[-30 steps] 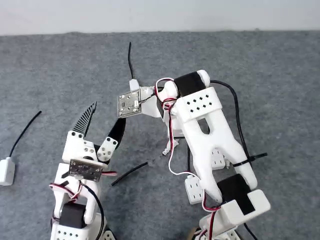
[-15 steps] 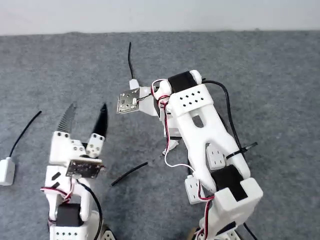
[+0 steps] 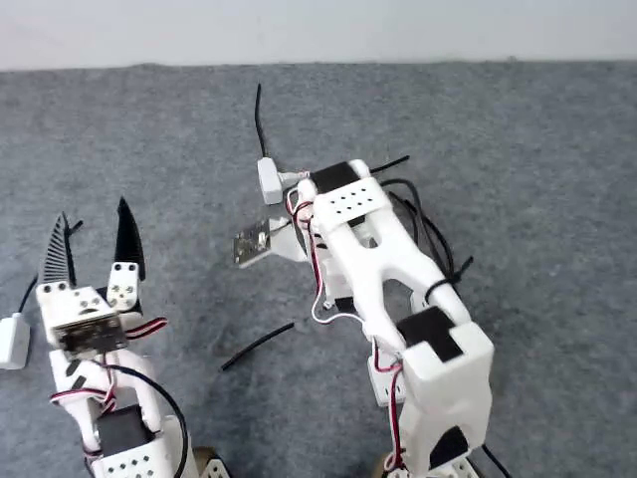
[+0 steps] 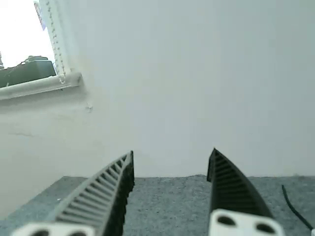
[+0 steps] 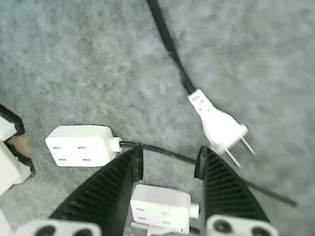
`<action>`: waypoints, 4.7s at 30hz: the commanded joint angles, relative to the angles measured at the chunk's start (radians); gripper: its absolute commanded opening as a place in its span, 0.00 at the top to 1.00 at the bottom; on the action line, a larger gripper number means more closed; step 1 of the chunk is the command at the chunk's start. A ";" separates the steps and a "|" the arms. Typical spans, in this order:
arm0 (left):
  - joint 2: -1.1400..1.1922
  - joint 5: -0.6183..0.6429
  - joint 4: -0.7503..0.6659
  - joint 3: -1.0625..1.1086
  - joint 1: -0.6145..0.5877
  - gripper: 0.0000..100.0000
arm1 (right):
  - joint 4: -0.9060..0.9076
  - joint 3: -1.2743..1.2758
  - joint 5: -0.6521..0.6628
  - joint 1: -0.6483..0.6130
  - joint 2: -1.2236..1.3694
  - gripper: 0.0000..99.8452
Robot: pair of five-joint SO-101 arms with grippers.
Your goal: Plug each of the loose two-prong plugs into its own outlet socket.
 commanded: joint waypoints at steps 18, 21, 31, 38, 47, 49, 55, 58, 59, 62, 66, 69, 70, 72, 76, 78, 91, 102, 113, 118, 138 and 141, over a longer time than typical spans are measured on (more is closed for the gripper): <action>-0.015 0.084 -0.021 0.010 -0.002 0.76 | -0.041 -0.083 0.094 -0.061 0.079 0.81; -0.015 0.084 -0.021 0.010 -0.002 0.76 | -0.048 -0.101 0.094 -0.051 0.076 0.81; -0.015 0.083 -0.021 0.012 -0.002 0.76 | -0.048 -0.150 0.094 0.002 0.139 0.81; -0.015 0.057 -0.023 0.021 0.018 0.76 | -0.058 -0.157 0.097 0.005 0.222 0.81; -0.015 0.055 -0.023 0.021 0.017 0.76 | -0.024 -0.183 0.094 0.027 0.294 0.81; -0.015 0.055 -0.023 0.021 0.017 0.76 | -0.024 -0.183 0.094 0.039 0.300 0.81; -0.015 0.055 -0.023 0.021 0.017 0.76 | -0.008 -0.178 0.097 0.070 0.306 0.81; -0.015 0.055 -0.021 0.021 0.017 0.76 | 0.018 -0.178 0.097 0.082 0.306 0.81; -0.015 0.055 -0.021 0.021 0.017 0.76 | 0.031 -0.178 0.095 0.082 0.306 0.81; -0.015 0.055 -0.021 0.021 0.017 0.76 | 0.068 -0.176 0.089 0.071 0.306 0.81; -0.015 0.055 -0.021 0.022 0.017 0.76 | 0.041 -0.135 0.061 0.048 0.306 0.82; -0.015 0.055 -0.026 0.031 0.017 0.76 | -0.016 -0.074 0.058 0.030 0.306 0.82; -0.015 0.055 -0.026 0.031 0.018 0.76 | -0.021 -0.061 0.058 0.027 0.303 0.82; -0.015 0.055 -0.026 0.031 0.018 0.76 | -0.021 -0.061 0.049 0.027 0.305 0.84; -0.015 0.055 -0.026 0.031 0.018 0.76 | -0.058 -0.063 -0.026 0.027 0.305 1.00; -0.015 0.055 -0.026 0.031 0.018 0.76 | -0.064 -0.063 -0.032 0.027 0.305 0.97; -0.011 0.055 -0.020 0.033 0.046 0.76 | -0.071 -0.060 -0.035 0.025 0.305 0.99; -0.011 0.057 0.021 0.033 0.083 0.76 | -0.085 -0.054 -0.063 0.025 0.306 0.99; -0.012 0.057 0.032 0.033 0.100 0.76 | -0.087 -0.054 -0.092 0.024 0.306 0.99; -0.014 0.055 0.028 0.033 0.112 0.76 | -0.087 -0.054 -0.092 0.022 0.306 0.99; -0.015 0.002 0.080 0.013 0.186 0.76 | -0.087 -0.054 -0.094 0.025 0.306 0.99; -0.015 0.002 0.080 0.013 0.226 0.77 | -0.087 -0.054 -0.112 0.025 0.306 0.99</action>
